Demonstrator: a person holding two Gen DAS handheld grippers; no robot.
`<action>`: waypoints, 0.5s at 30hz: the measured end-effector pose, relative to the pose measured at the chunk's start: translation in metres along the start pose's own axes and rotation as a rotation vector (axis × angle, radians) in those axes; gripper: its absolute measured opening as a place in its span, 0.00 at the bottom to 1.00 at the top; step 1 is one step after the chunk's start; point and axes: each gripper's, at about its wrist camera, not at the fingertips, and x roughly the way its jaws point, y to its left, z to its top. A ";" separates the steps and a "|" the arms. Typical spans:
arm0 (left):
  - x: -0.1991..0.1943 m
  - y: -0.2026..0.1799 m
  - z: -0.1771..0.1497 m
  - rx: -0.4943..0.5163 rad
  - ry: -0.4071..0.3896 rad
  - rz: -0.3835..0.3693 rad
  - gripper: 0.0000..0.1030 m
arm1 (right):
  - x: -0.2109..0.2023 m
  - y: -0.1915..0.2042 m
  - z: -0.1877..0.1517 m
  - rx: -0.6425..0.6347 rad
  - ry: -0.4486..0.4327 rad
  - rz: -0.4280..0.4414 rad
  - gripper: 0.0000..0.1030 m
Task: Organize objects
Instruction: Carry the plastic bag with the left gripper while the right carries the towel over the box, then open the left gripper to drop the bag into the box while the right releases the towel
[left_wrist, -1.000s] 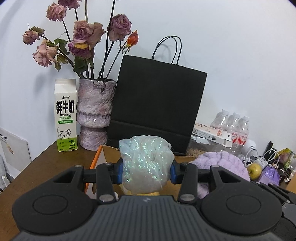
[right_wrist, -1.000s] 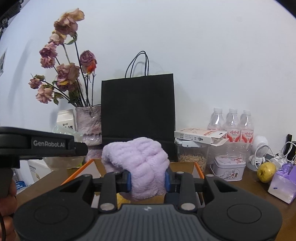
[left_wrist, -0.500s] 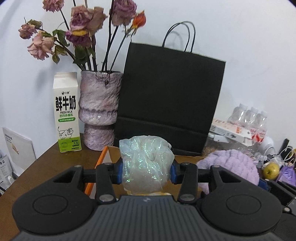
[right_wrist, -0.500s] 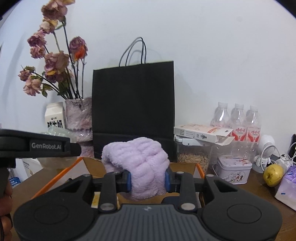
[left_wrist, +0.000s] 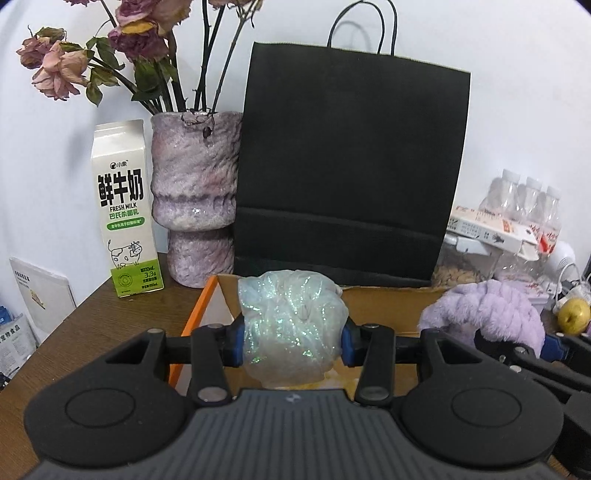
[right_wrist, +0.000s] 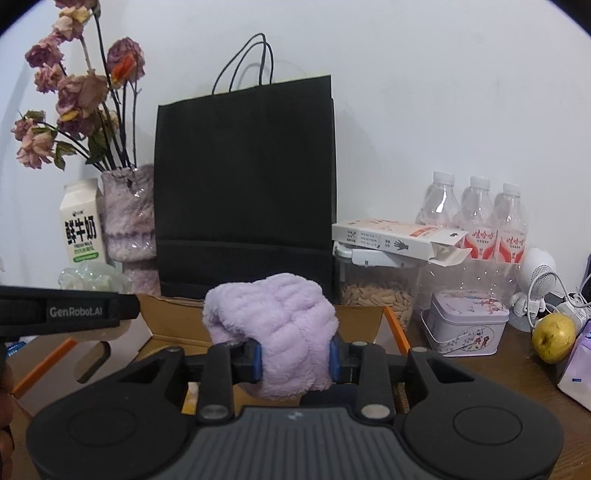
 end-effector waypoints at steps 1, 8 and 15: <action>0.002 0.000 -0.001 0.006 0.006 0.005 0.46 | 0.002 -0.001 -0.001 -0.001 0.008 -0.003 0.30; 0.009 -0.002 -0.005 0.030 0.028 0.039 0.96 | 0.017 -0.007 -0.008 0.007 0.079 -0.021 0.45; 0.002 -0.004 -0.003 0.031 -0.006 0.053 1.00 | 0.013 -0.009 -0.007 0.030 0.053 -0.027 1.00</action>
